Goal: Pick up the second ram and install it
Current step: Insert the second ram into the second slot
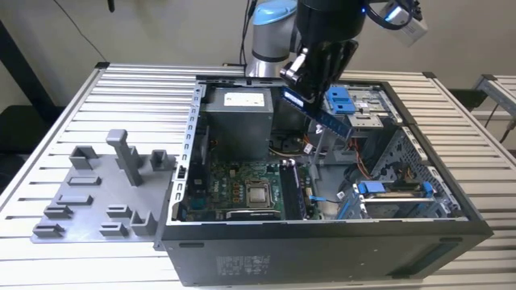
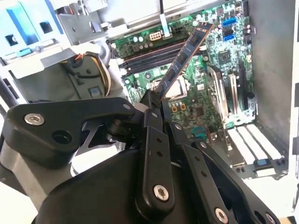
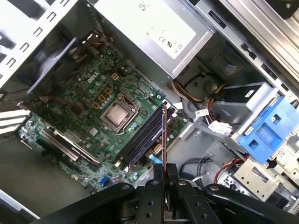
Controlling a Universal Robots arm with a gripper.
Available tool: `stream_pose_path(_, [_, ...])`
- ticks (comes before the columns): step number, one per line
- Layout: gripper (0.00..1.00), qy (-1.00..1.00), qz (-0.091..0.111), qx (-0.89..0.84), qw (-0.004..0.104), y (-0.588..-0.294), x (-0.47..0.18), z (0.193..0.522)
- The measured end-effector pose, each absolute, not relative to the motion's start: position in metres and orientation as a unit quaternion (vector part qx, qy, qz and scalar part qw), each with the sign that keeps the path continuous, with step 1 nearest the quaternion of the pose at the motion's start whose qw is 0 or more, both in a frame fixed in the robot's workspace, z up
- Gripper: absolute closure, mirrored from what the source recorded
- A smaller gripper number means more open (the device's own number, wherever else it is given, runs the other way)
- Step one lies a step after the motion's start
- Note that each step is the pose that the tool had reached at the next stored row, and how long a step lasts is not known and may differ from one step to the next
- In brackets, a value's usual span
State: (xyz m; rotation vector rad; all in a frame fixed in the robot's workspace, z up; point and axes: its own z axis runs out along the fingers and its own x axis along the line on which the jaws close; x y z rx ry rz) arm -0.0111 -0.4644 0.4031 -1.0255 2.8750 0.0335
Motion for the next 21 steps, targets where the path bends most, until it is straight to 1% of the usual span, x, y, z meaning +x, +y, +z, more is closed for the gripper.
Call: stream_pose_path(21, [0.86, 0.964, 0.007, -0.261, 0.045, -0.4648, -0.0111, 0.3998])
